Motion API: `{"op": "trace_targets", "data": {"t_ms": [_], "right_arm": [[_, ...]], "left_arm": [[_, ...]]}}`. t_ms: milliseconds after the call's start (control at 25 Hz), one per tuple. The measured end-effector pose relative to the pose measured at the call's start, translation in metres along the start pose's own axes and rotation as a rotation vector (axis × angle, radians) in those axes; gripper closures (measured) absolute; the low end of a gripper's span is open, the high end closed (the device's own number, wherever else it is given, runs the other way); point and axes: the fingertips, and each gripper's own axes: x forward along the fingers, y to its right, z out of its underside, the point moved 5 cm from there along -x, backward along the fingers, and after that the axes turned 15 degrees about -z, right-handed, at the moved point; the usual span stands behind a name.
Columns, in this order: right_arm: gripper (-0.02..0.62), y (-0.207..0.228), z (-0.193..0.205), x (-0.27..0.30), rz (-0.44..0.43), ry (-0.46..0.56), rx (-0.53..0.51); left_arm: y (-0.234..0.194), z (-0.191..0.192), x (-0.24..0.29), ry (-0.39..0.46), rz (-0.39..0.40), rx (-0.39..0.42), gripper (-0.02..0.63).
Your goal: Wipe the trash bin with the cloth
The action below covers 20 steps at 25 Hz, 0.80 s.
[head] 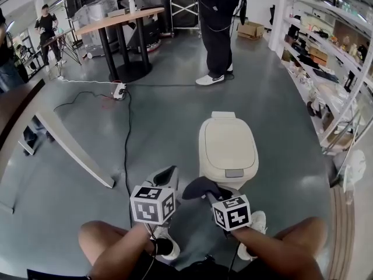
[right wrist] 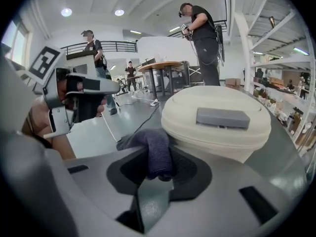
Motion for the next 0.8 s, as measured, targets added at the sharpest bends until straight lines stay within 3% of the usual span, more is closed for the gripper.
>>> {"op": "trace_targets", "data": {"t_ms": [800], "right_arm": [[0.497,0.065,0.026,-0.042,0.104,0.017,0.094]], "left_arm": [[0.054,0.032,0.017,-0.100,0.073,0.066,0.609]]}}
